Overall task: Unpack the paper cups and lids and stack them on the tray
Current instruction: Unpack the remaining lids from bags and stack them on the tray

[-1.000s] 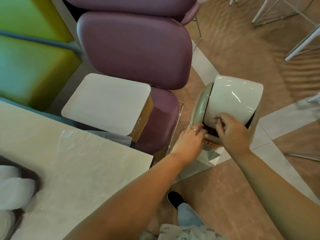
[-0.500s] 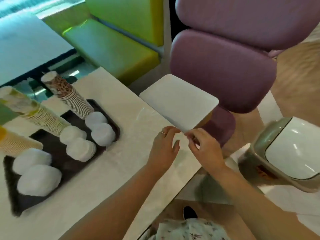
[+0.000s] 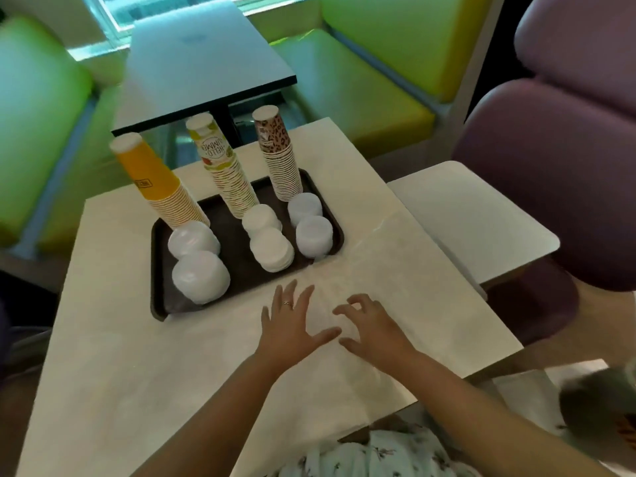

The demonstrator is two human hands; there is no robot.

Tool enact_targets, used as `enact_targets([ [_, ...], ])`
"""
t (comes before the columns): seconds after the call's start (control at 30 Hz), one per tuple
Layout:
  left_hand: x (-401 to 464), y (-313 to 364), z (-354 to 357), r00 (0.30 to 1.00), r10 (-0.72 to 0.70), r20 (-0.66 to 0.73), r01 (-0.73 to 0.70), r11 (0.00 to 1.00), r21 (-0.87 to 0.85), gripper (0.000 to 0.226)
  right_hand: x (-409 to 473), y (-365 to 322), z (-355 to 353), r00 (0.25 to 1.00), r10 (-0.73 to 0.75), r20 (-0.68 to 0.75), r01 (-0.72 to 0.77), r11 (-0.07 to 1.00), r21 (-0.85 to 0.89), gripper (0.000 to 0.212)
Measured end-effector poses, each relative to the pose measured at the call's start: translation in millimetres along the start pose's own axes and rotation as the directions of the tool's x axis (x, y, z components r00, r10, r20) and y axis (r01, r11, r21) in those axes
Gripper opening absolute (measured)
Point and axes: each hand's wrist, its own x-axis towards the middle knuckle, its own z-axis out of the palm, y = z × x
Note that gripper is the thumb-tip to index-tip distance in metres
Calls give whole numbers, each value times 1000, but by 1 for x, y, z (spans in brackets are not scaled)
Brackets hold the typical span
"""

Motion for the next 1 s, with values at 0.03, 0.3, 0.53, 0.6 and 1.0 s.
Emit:
enact_targets([
  [0.03, -3, -6, 1, 1000, -14, -10, 14, 1000, -10, 86, 2, -3, 4, 1000, 15, 25, -14, 999, -46, 51],
  [0.3, 0, -48, 17, 993, -102, 53, 103, 995, -15, 80, 2, -10, 19, 994, 87, 69, -70, 972, -223, 35],
  [0.53, 5, -62, 12, 998, -64, -1, 64, 997, -35, 97, 9, -17, 14, 963, 33, -267, -87, 977, -192, 21],
  [0.6, 8, -64, 9, 998, -48, -30, 47, 999, -18, 88, 10, -23, 9, 957, 17, -288, -80, 975, -208, 15],
  [1.0, 19, -63, -7, 953, 134, -272, -190, 963, -190, 5, 9, -37, 18, 986, 76, -149, -75, 997, 11, 18],
])
